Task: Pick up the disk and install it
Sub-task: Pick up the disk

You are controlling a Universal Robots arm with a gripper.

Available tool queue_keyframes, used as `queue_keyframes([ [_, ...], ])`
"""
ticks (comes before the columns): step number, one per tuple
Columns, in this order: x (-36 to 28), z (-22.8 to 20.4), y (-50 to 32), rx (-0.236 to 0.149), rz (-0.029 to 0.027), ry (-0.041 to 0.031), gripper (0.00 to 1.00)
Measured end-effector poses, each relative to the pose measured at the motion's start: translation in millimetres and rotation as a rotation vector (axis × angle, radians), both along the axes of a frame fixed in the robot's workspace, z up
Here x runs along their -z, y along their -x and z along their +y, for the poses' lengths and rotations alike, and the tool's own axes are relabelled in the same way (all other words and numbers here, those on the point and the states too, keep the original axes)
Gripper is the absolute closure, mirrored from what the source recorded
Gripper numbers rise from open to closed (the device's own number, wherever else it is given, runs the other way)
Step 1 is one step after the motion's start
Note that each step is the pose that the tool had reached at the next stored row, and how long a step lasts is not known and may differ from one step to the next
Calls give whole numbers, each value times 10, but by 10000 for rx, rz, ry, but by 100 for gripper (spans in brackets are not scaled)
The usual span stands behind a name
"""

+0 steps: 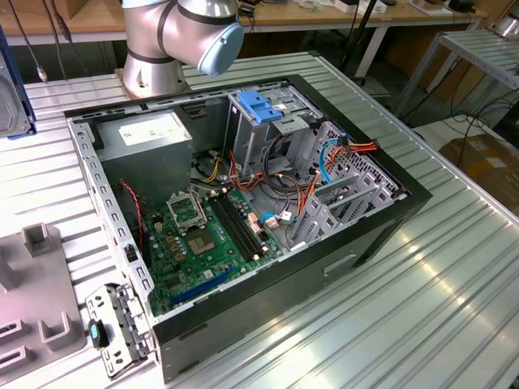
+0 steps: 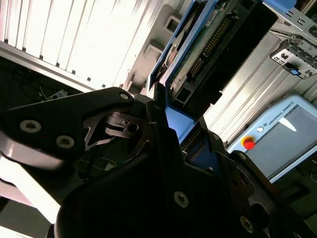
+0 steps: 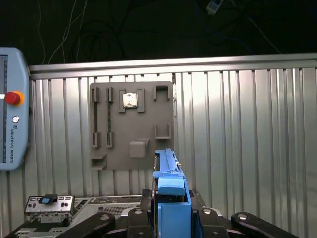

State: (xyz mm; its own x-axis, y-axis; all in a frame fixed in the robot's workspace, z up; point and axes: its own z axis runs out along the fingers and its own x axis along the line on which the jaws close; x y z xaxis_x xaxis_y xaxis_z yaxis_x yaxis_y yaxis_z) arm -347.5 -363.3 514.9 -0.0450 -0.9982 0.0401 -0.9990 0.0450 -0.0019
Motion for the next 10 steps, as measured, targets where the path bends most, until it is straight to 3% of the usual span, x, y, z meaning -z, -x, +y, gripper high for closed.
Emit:
queue_keyframes([
  [10, 4, 0, -137, 0, -1, 6, 63],
])
